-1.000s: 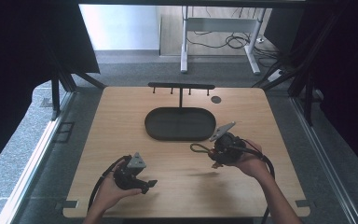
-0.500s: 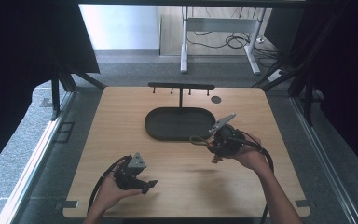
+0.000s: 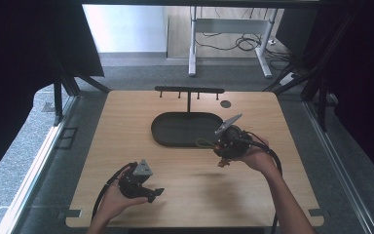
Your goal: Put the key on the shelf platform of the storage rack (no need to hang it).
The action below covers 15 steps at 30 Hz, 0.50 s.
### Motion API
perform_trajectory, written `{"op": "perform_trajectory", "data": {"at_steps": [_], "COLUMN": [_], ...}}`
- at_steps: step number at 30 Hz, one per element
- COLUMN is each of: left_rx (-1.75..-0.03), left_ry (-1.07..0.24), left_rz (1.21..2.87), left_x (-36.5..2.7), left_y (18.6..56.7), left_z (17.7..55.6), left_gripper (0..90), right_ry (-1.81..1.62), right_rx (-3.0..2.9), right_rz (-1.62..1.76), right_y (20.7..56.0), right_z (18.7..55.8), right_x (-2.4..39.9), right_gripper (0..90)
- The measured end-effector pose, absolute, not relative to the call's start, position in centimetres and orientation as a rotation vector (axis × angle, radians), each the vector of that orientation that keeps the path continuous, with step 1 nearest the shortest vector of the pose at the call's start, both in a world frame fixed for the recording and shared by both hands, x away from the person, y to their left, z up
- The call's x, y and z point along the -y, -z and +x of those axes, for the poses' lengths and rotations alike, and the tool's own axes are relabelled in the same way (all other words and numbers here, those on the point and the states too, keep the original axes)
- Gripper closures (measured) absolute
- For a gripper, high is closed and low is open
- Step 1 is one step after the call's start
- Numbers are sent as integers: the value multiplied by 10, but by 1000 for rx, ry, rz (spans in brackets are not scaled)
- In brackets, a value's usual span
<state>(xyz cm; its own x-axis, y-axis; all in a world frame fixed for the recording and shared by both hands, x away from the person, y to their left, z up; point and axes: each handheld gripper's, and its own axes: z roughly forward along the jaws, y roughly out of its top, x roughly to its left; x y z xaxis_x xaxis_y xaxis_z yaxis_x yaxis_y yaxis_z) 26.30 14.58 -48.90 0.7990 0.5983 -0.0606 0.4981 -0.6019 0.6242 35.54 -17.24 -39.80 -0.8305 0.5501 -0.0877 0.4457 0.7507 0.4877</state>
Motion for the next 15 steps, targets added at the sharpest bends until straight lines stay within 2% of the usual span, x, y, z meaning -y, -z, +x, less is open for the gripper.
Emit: {"op": "perform_trajectory", "data": {"at_steps": [15], "left_rx": [-809], "left_ry": [-206], "left_rz": [2336], "left_x": [-146], "left_y": [488], "left_z": [263], "left_gripper": [253], "right_ry": [-670], "right_rx": [-2717], "right_rz": [829], "right_y": [395], "right_z": [369], "right_x": [175], "right_gripper": [662]}}
